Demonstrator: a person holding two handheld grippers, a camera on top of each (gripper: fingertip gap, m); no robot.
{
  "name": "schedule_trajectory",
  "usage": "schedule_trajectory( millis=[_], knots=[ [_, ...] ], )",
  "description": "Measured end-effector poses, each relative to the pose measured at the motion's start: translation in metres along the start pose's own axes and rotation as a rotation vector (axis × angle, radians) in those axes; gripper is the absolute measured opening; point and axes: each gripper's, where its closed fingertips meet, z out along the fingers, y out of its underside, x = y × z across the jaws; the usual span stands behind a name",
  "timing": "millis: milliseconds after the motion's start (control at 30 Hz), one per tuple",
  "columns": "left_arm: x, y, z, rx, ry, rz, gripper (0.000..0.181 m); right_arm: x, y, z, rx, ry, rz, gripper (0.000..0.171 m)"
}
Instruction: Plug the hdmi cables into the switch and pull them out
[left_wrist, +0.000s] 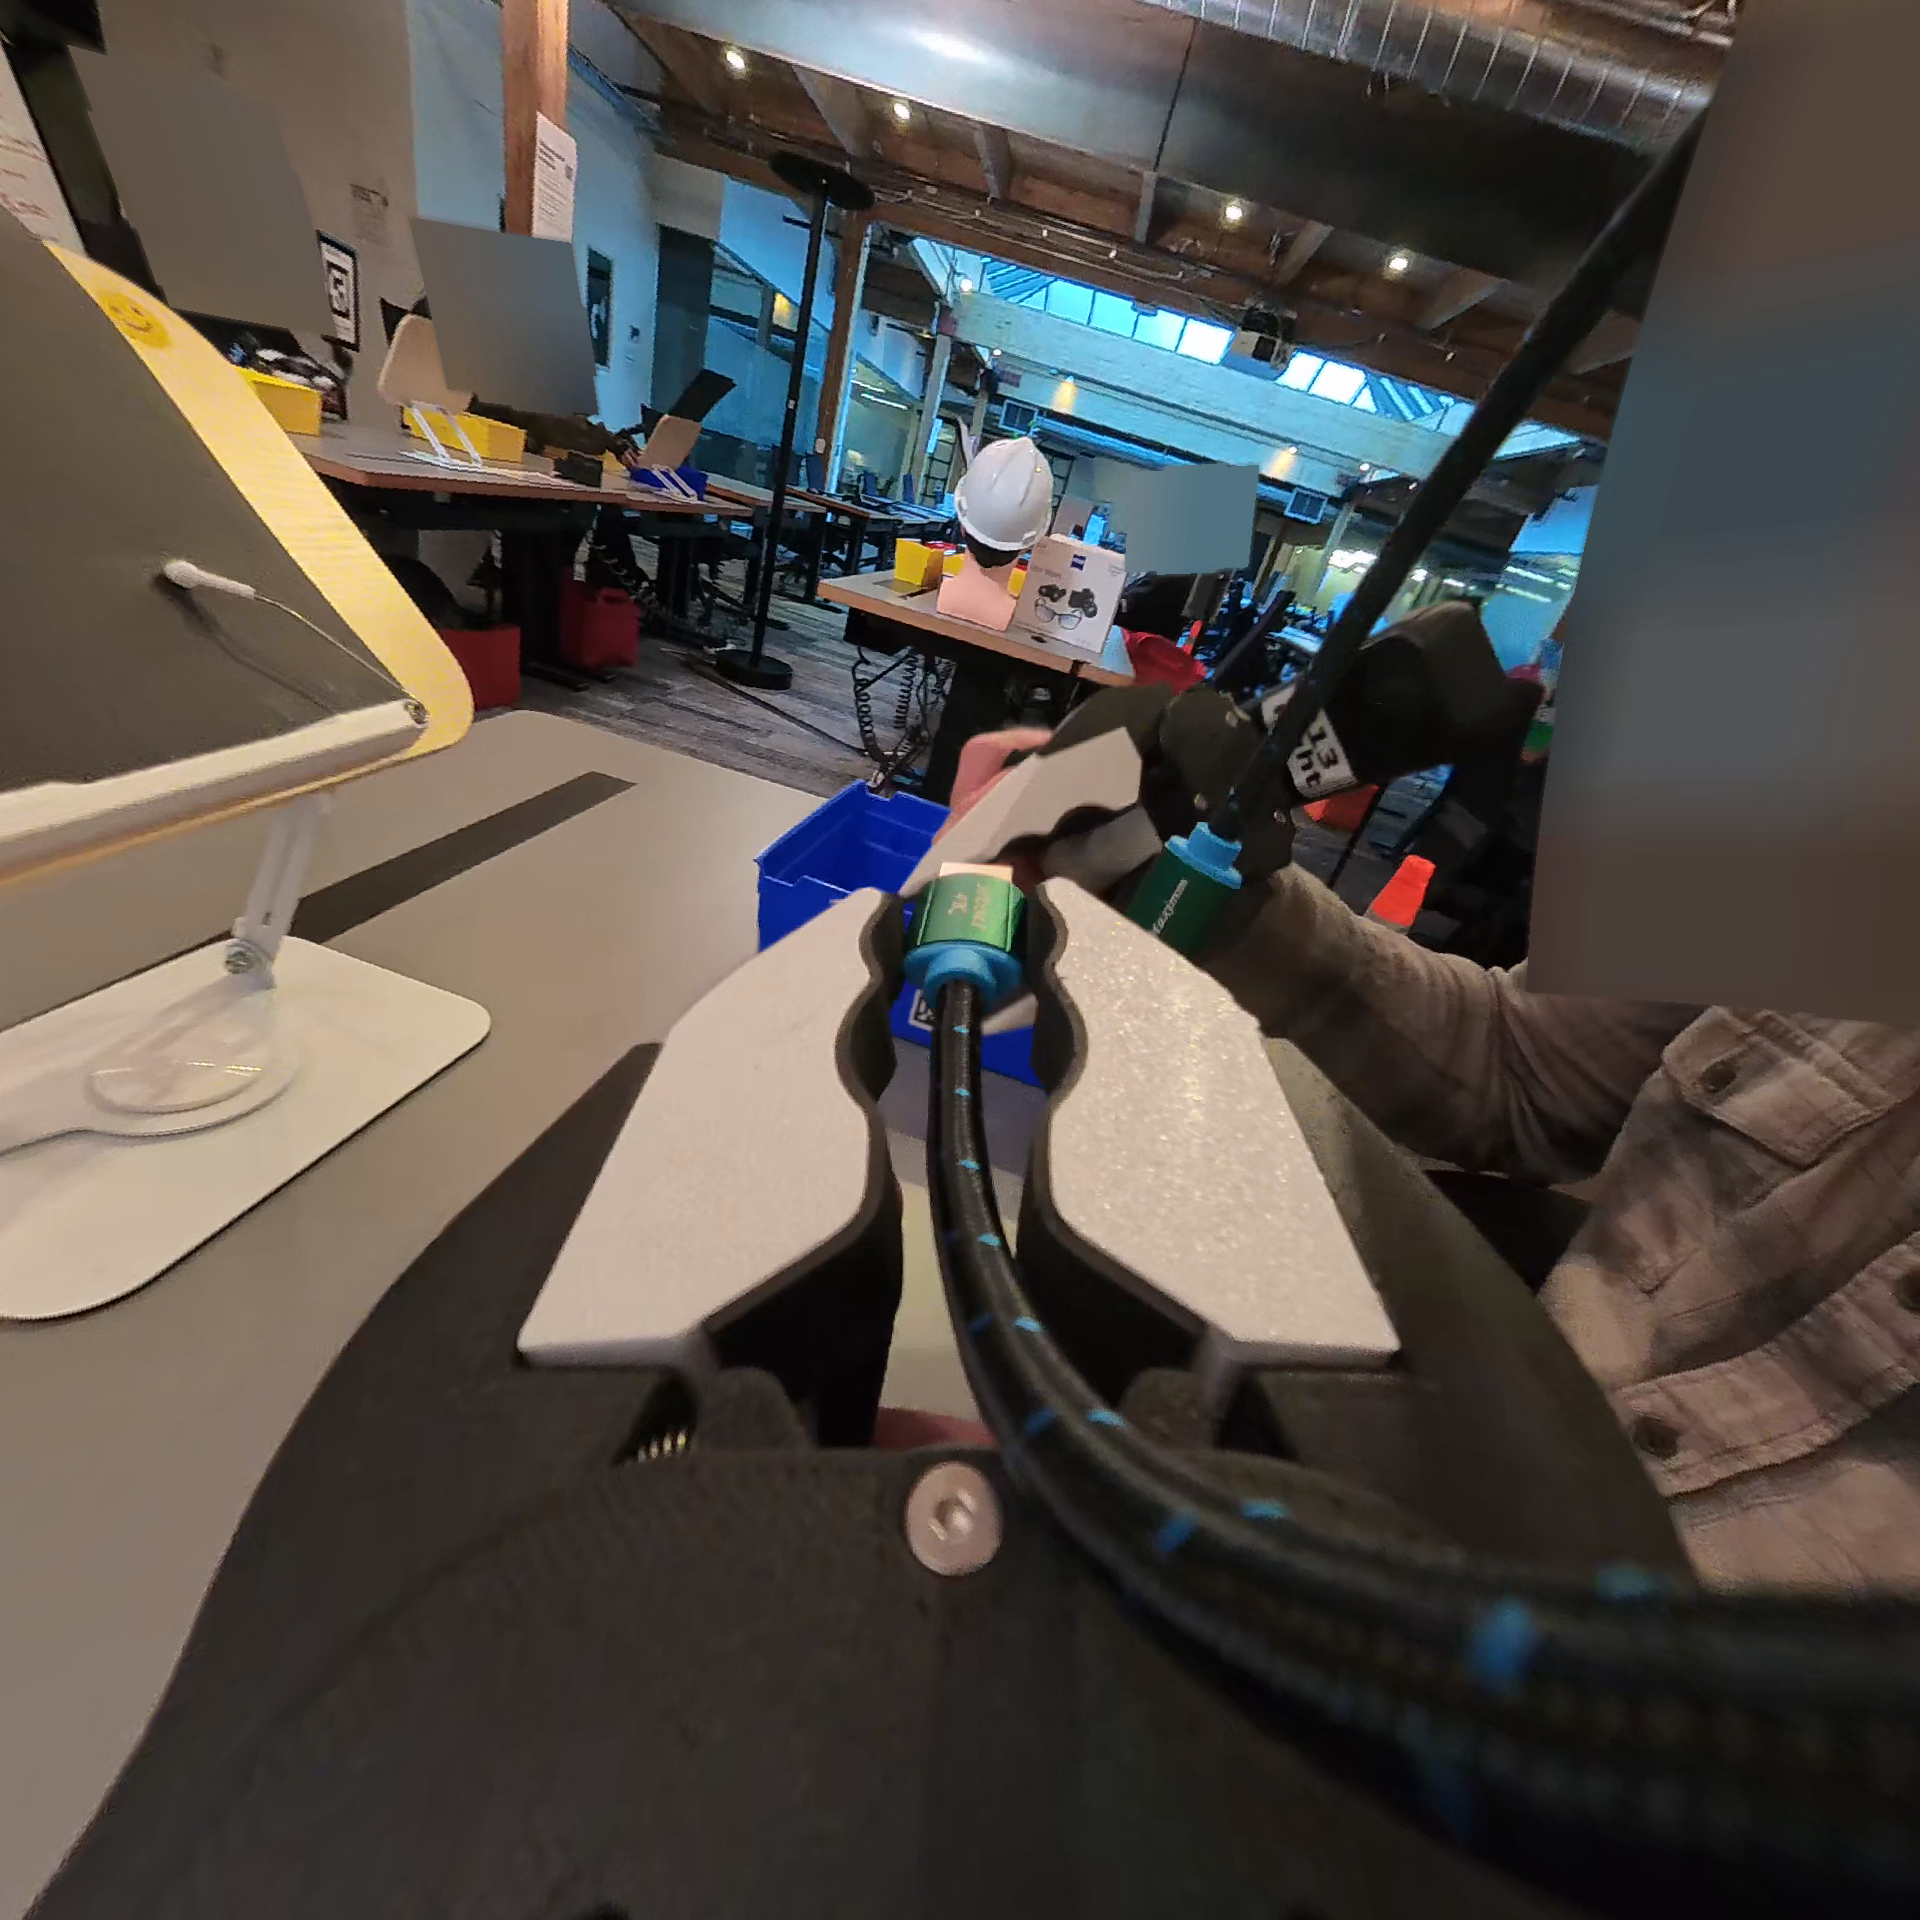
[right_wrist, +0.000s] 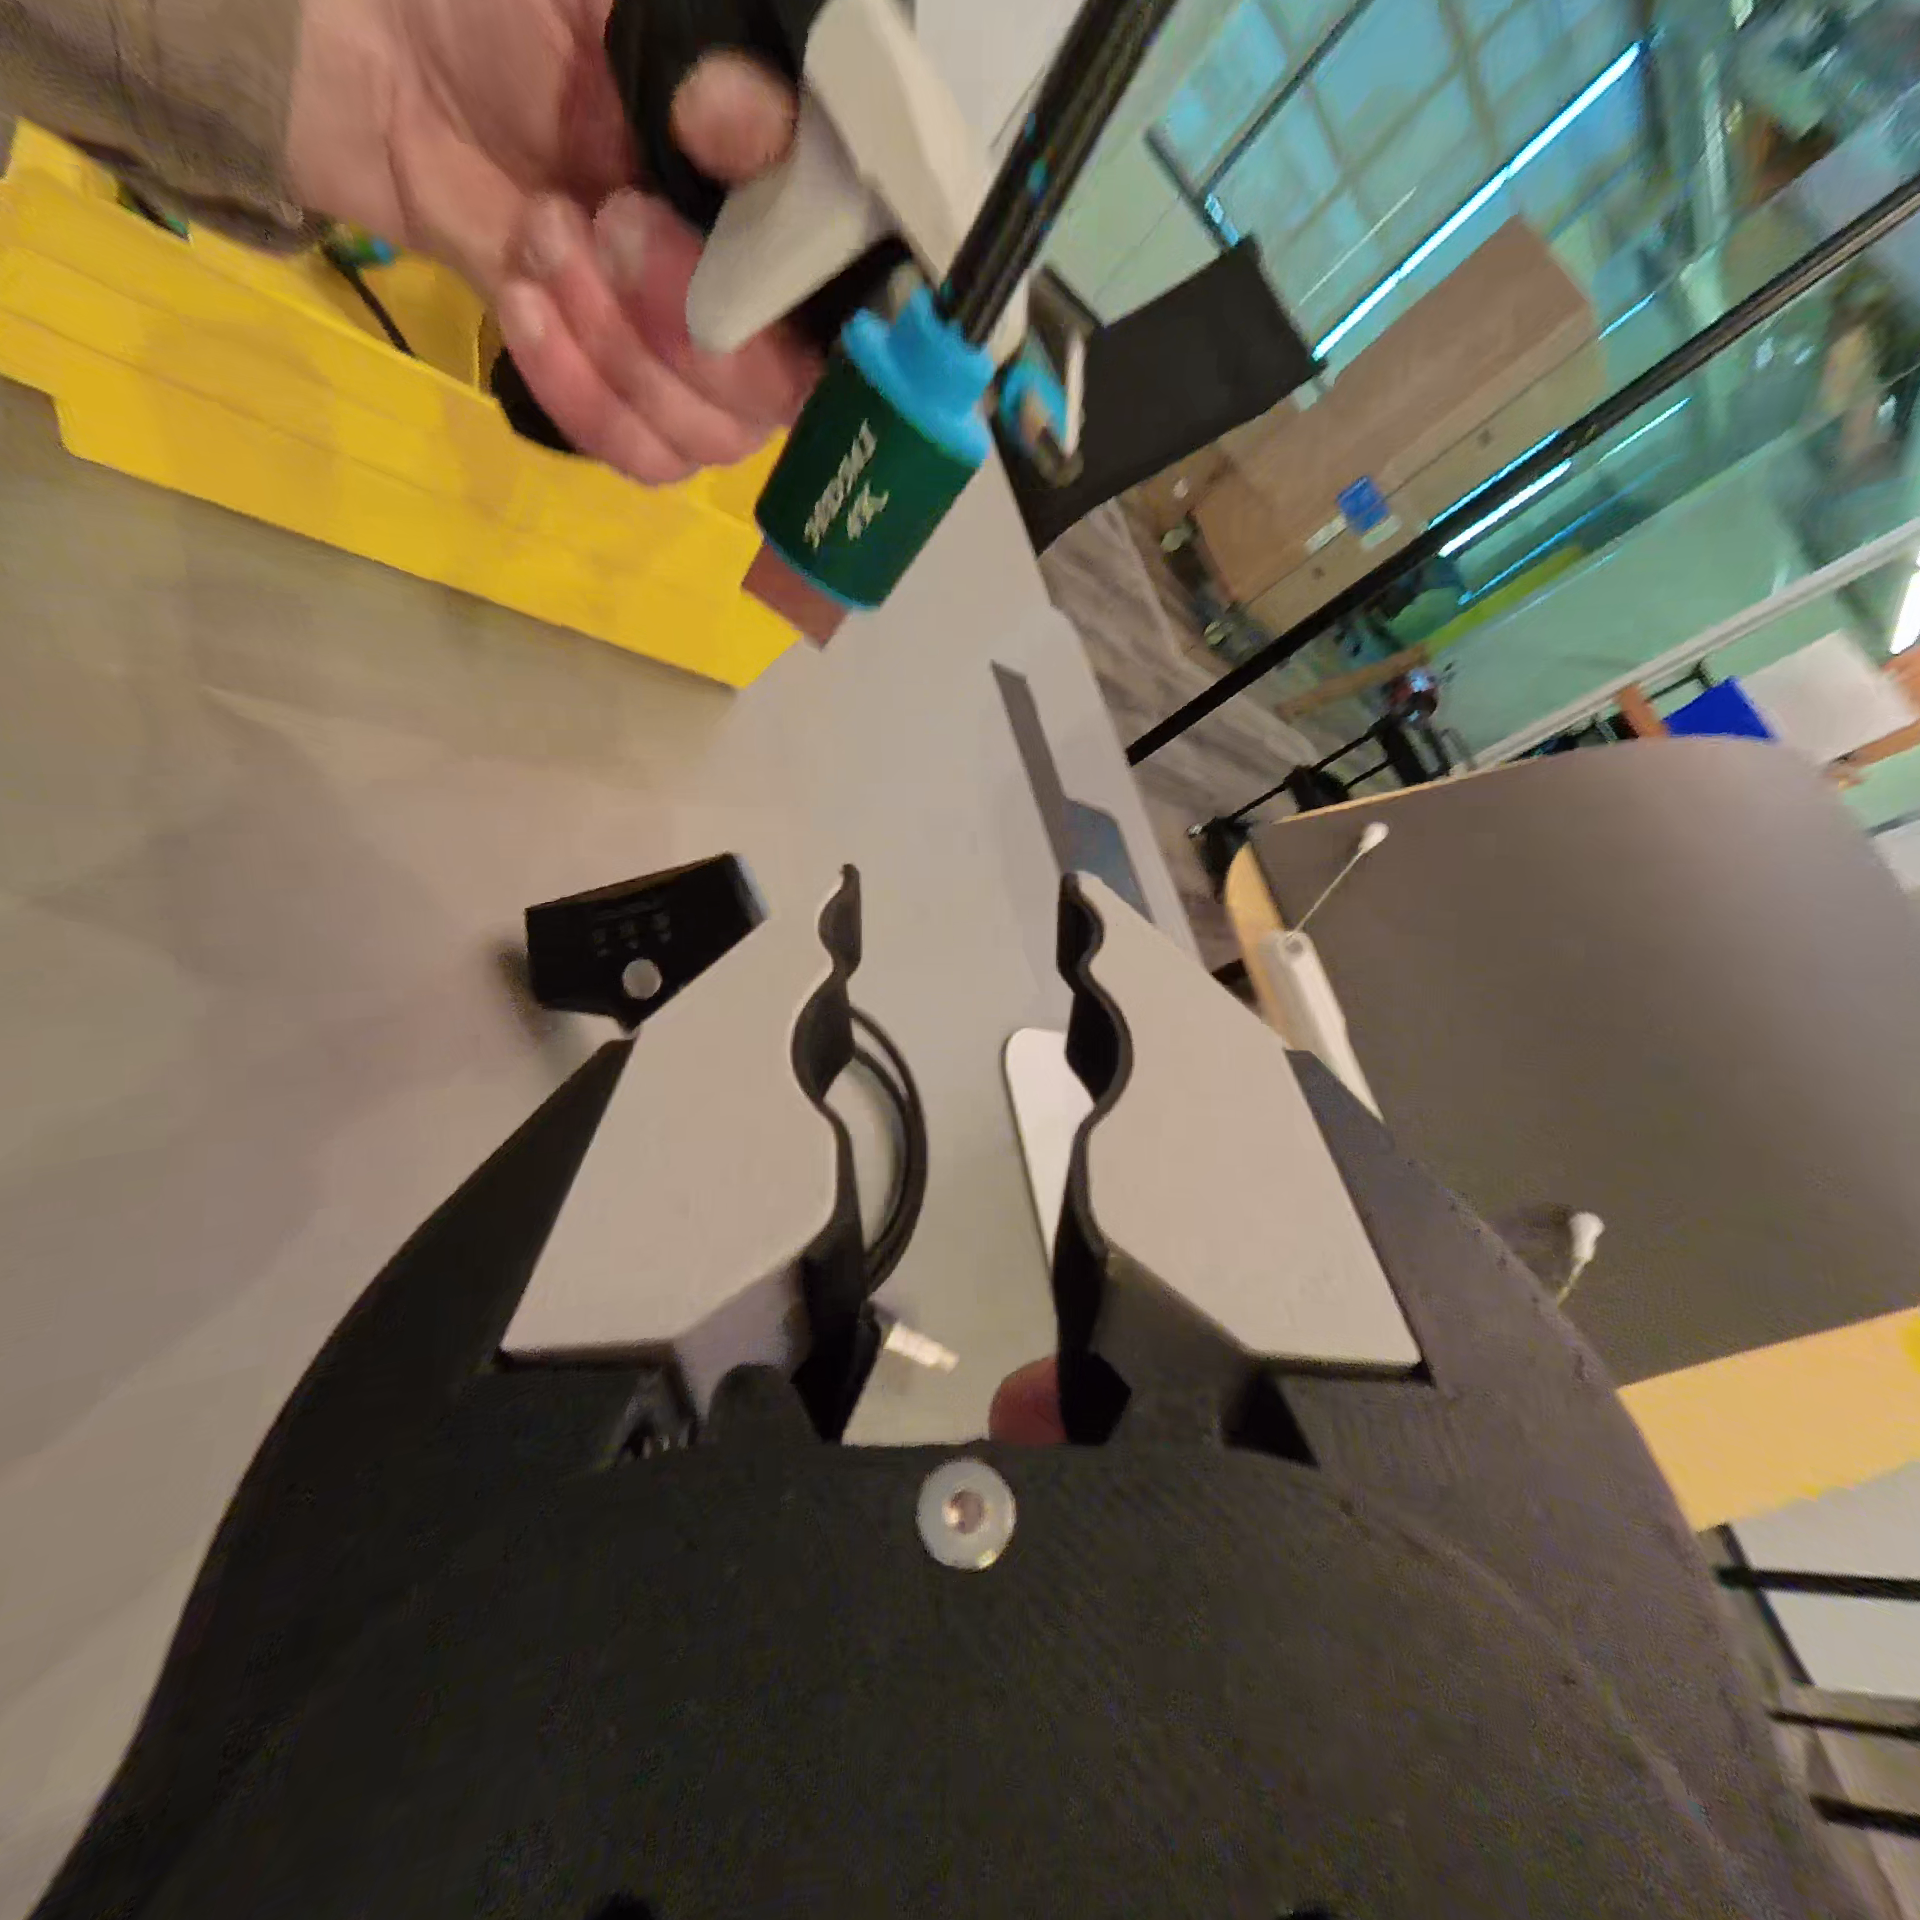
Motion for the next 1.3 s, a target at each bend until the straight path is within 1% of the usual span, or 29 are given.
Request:
schedule_trajectory(
  millis=[100, 267, 333, 400, 467, 567, 667, 733, 933, 1000, 1067, 1167, 1300],
  knots=[
    [-0.005, -0.001, -0.005, -0.015, -0.043, 0.038, 0.021, -0.022, 0.019, 0.013, -0.080, -0.048, 0.004, 0.046],
    [-0.010, 0.002, -0.010, -0.034, -0.073, 0.063, 0.021, -0.064, 0.059, 0.042, -0.228, -0.106, -0.067, 0.048],
    [-0.011, 0.002, -0.010, -0.035, -0.072, 0.067, 0.021, -0.074, 0.080, 0.056, -0.303, -0.095, -0.102, 0.048],
    [-0.011, 0.003, -0.009, -0.041, -0.075, 0.072, 0.021, -0.080, 0.095, 0.069, -0.342, -0.071, -0.156, 0.056],
    [-0.011, 0.004, -0.008, -0.041, -0.075, 0.070, 0.021, -0.086, 0.102, 0.083, -0.347, -0.053, -0.184, 0.055],
    [-0.012, 0.005, -0.008, -0.042, -0.075, 0.069, 0.021, -0.086, 0.114, 0.100, -0.380, 0.006, -0.239, 0.047],
    [-0.014, 0.006, -0.008, -0.046, -0.076, 0.068, 0.021, -0.096, 0.123, 0.114, -0.385, -0.004, -0.259, 0.044],
    [-0.014, 0.007, -0.008, -0.046, -0.074, 0.065, 0.021, -0.099, 0.132, 0.122, -0.413, -0.004, -0.273, 0.046],
    [-0.016, 0.009, -0.008, -0.052, -0.075, 0.062, 0.021, -0.092, 0.136, 0.136, -0.417, 0.033, -0.282, 0.033],
    [-0.017, 0.009, -0.008, -0.055, -0.076, 0.063, 0.021, -0.090, 0.134, 0.140, -0.400, 0.031, -0.277, 0.026],
    [-0.017, 0.009, -0.009, -0.059, -0.080, 0.069, 0.021, -0.091, 0.134, 0.141, -0.402, -0.001, -0.224, 0.021],
    [-0.017, 0.008, -0.011, -0.068, -0.092, 0.086, 0.021, -0.082, 0.128, 0.136, -0.367, 0.012, -0.145, 0.021],
    [-0.021, 0.008, -0.014, -0.084, -0.114, 0.108, 0.021, -0.066, 0.116, 0.121, -0.273, -0.003, -0.019, 0.021]
  ],
)
